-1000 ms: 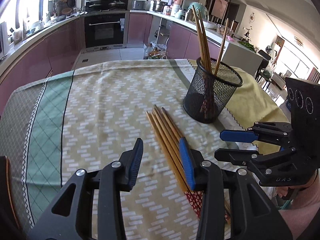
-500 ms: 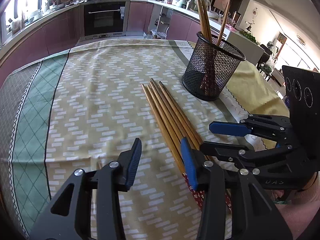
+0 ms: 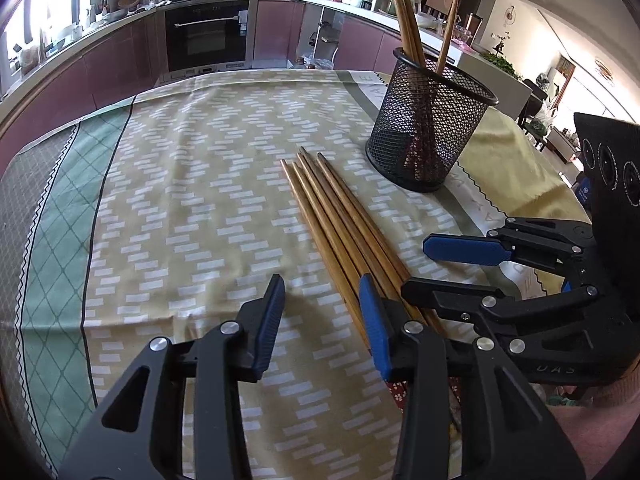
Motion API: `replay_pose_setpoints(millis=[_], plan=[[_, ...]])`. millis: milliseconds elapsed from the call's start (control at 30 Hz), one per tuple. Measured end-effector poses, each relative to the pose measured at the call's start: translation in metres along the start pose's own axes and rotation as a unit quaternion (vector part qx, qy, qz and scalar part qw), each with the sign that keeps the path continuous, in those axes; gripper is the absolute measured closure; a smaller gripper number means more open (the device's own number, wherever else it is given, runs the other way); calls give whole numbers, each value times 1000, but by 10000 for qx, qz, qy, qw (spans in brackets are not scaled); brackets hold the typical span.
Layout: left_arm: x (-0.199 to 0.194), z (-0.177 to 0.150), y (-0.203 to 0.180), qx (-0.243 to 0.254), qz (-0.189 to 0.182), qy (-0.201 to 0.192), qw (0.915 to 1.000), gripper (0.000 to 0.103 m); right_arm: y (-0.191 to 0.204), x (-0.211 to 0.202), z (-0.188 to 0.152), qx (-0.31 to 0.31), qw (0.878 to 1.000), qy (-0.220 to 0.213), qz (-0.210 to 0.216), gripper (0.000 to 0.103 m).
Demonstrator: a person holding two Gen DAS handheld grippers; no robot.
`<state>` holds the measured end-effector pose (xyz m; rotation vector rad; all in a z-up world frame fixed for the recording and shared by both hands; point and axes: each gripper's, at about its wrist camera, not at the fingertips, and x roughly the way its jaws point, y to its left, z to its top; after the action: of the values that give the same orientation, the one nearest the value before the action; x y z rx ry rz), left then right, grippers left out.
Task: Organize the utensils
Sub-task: 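Reach the left gripper to a chopstick and close while the right gripper grasps another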
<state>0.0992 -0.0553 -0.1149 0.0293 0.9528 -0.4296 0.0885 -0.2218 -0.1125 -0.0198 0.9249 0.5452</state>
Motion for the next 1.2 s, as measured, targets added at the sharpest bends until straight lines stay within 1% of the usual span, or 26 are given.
replay_pose_setpoints(millis=[133, 400, 567, 700, 800, 1067, 1167, 1200], plan=[[1, 0, 3, -35, -72, 4, 10000, 66, -1, 1, 0, -5, 10000, 9, -16, 67], [1, -1, 3, 43, 26, 13, 10000, 69, -5, -2, -1, -21, 10000, 51, -82, 68], [0, -1, 3, 60, 30, 59, 10000, 74, -3, -3, 0, -77, 9997, 94, -229, 70], [2, 1, 3, 43, 32, 86, 9999, 72, -1, -1, 2, -126, 9993, 122, -315, 70], [4, 4, 1, 99, 104, 93, 9999, 73, 2, 3, 6, -157, 9989, 139, -413, 71], [12, 13, -1, 143, 254, 113, 9995, 78, 0, 13, 15, -125, 9983, 63, -566, 78], [13, 14, 0, 78, 293, 103, 9995, 83, -4, 13, 14, -14, 9987, 30, -511, 87], [13, 14, 1, 36, 282, 100, 9995, 86, -7, 12, 14, 67, 9990, 23, -440, 91]])
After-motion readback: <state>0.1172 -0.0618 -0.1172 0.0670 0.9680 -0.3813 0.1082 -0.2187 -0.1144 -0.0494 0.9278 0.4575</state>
